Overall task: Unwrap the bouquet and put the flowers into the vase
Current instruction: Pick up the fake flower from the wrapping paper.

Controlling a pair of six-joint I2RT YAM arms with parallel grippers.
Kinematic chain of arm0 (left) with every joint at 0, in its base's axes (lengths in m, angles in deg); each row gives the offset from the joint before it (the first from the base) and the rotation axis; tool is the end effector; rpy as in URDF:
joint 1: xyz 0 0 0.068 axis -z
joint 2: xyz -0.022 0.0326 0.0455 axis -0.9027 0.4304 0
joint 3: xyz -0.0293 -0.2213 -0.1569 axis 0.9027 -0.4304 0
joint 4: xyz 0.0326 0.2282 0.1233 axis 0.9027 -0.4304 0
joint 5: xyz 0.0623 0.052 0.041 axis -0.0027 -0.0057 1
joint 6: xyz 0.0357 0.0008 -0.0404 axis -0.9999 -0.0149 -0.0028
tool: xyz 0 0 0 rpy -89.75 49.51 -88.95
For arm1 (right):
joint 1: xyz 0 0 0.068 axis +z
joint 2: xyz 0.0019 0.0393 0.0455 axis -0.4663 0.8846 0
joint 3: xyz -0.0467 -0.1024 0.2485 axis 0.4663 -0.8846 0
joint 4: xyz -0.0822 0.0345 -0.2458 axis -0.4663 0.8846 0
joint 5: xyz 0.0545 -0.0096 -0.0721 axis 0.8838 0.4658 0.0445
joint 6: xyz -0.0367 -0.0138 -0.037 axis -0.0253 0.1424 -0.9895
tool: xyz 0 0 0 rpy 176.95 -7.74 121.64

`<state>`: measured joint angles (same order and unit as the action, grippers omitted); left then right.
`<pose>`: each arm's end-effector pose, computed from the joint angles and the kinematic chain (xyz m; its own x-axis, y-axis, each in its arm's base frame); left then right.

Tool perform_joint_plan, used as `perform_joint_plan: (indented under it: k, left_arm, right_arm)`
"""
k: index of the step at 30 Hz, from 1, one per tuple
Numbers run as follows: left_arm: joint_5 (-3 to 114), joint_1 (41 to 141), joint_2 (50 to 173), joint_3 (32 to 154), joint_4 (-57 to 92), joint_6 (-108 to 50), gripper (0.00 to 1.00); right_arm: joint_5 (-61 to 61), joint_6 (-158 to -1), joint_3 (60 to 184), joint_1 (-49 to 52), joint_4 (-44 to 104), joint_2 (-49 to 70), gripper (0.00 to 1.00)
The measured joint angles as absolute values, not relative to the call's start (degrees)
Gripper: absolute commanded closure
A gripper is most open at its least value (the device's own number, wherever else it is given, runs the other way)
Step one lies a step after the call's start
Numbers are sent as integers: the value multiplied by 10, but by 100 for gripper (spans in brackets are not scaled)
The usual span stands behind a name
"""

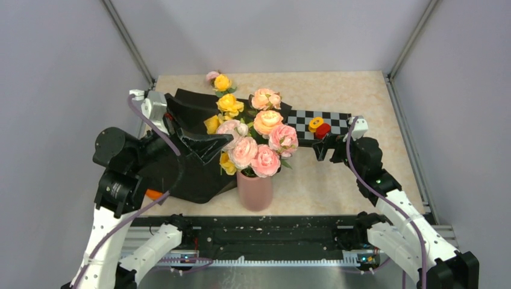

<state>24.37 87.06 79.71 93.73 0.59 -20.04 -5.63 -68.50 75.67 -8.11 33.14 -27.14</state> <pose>0.0924 -0.0627 0.4936 -0.0825 -0.2630 -0.9612 0.8903 0.4139 -0.1897 0.1727 0.0633 0.2598 -0.3887 0.1895 -0.9016 -0.2651 0.9142 0.3065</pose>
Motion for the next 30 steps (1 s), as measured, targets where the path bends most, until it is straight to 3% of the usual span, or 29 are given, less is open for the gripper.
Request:
perform_joint_plan:
  k: [12,17,23,30]
  left_arm:
    - [357,869,893,1036,20,-219,1]
    - [406,819,938,1039,13,-227,1]
    - [415,690,959,933,64,-163,1]
    - [477,669,964,825,96,-133,2]
  right_arm:
    - [-56,-685,757,-81,331,-271,5]
    - [-56,-685,757,-81,331,-272,5]
    - [-54,-685,757,-81,331,-277,5]
    - [-54,-685,757,-81,332,-279,5]
